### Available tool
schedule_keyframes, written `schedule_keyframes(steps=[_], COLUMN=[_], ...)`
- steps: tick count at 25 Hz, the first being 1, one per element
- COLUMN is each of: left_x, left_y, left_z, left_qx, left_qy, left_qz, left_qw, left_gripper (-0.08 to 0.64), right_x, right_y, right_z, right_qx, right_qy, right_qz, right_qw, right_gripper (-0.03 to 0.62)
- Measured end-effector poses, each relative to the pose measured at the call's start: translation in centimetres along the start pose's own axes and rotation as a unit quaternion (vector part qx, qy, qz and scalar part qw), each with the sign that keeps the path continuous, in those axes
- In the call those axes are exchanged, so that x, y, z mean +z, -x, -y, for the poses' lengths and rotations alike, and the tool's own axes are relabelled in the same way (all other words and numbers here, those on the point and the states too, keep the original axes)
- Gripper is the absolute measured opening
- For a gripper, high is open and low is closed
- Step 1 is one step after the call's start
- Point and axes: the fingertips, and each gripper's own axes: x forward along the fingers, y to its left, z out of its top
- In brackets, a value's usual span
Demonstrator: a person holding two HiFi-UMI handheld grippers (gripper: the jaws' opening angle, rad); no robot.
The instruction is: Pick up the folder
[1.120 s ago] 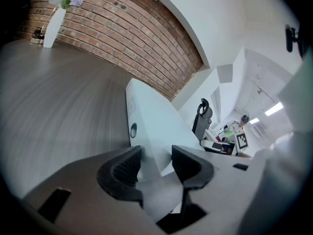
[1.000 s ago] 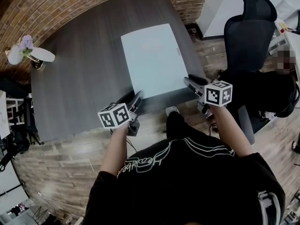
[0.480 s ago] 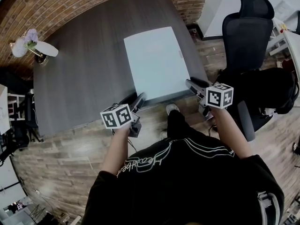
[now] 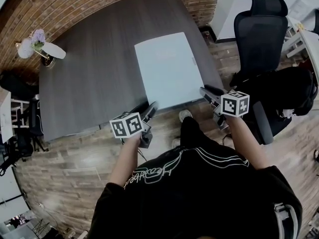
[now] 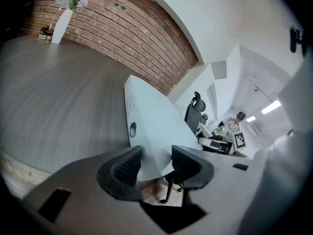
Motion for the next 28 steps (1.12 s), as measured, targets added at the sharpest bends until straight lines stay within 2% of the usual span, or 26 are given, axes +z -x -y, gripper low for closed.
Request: schedule_keyframes(steps=[19,28], left_x=[-3.9,-3.9], left_y=[2.7,3.1], left_z=[1.0,1.0], left_qx=[-0.026,-0.068], left_qy=[-0.004,-0.008], left_qz=[-0.012,-0.013], left_qw=[0.9996,0.9976], left_gripper=[0.195,0.195], right_x=[-4.1,-4.3], right_y=[3.1,3.3], right_z=[-2.2,-2.6], right_qx=[-0.012,0.009], right_qy=[-0.007,-0.021], right_qz=[0.015,0.017], right_qw=[1.000,1.000], right_gripper=[0.104,0.111])
